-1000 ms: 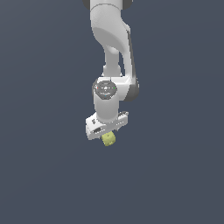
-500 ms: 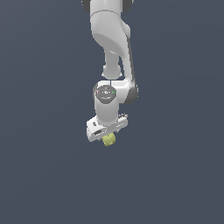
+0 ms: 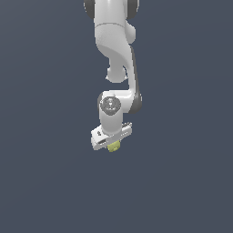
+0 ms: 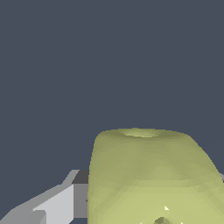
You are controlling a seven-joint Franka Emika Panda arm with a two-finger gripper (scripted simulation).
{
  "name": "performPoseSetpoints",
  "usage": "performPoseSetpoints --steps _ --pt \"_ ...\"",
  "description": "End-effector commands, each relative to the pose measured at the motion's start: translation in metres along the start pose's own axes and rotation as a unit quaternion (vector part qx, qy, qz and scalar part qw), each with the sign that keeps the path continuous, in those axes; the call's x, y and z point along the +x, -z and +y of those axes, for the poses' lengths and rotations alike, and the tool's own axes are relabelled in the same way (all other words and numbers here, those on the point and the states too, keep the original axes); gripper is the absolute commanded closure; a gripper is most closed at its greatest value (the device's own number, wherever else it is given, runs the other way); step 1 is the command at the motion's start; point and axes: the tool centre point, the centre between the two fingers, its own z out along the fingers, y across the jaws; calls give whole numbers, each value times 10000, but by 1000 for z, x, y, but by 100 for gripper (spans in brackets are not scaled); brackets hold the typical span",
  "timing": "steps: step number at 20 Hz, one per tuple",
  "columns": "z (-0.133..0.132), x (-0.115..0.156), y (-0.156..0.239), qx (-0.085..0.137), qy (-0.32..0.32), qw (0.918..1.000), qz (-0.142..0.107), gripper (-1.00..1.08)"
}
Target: Pick up the object and move it to a goal position.
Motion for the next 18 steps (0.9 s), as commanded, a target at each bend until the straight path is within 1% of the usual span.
performPoseSetpoints --steps 1,12,18 --pt "0 1 0 -2 2 10000 5 108" --pt "0 0 1 -3 -2 10000 3 108" --pt "-2 4 22 -3 -2 10000 3 108"
